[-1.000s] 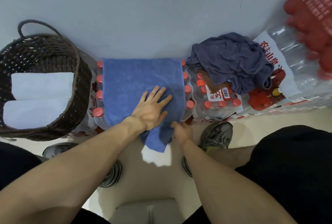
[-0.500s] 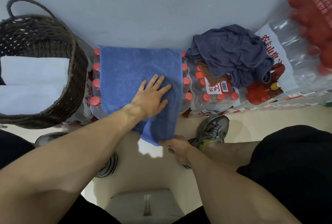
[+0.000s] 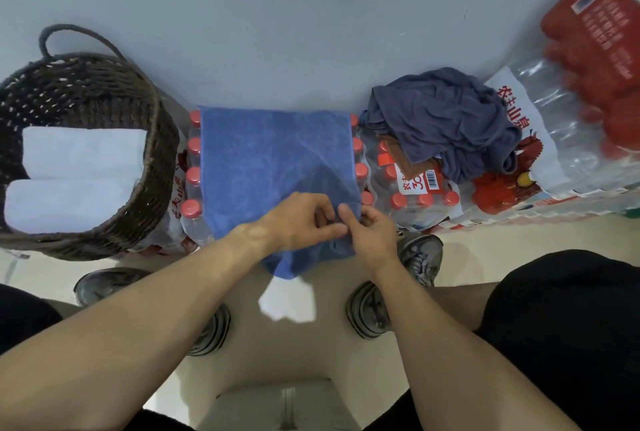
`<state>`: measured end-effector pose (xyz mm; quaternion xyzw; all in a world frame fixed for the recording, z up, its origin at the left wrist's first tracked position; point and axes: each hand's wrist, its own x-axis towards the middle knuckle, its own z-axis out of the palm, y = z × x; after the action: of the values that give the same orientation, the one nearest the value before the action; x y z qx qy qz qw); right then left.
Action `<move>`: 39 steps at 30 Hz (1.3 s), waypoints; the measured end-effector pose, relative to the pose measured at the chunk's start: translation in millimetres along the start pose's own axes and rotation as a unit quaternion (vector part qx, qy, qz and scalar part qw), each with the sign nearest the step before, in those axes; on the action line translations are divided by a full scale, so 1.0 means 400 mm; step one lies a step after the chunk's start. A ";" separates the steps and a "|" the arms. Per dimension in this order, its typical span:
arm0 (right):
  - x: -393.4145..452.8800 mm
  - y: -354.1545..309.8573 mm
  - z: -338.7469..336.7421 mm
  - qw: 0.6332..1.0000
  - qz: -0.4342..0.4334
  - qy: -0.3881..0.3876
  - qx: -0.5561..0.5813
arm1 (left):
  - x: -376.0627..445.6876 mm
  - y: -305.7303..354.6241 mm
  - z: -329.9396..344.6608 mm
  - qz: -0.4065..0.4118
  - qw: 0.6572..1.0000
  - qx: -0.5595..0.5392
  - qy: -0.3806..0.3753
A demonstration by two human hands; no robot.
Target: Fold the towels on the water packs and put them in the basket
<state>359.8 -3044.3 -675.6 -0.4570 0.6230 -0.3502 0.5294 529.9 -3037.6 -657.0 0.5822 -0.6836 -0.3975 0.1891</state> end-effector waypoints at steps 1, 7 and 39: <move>0.006 -0.013 0.003 1.000 0.006 -0.007 0.010 | -0.002 0.002 0.004 0.003 1.000 -0.011 -0.009; 0.012 -0.083 0.028 0.994 -0.017 -0.089 0.064 | 0.008 -0.001 -0.002 -0.033 0.992 -0.102 0.068; 0.015 -0.285 0.005 0.980 0.161 -0.048 0.108 | 0.040 0.035 -0.093 -0.047 0.944 -0.327 0.021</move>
<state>384.3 -3088.5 -573.0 -0.3067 0.6209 -0.3035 0.6545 543.6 -3064.7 -626.9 0.5279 -0.4841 -0.5953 0.3642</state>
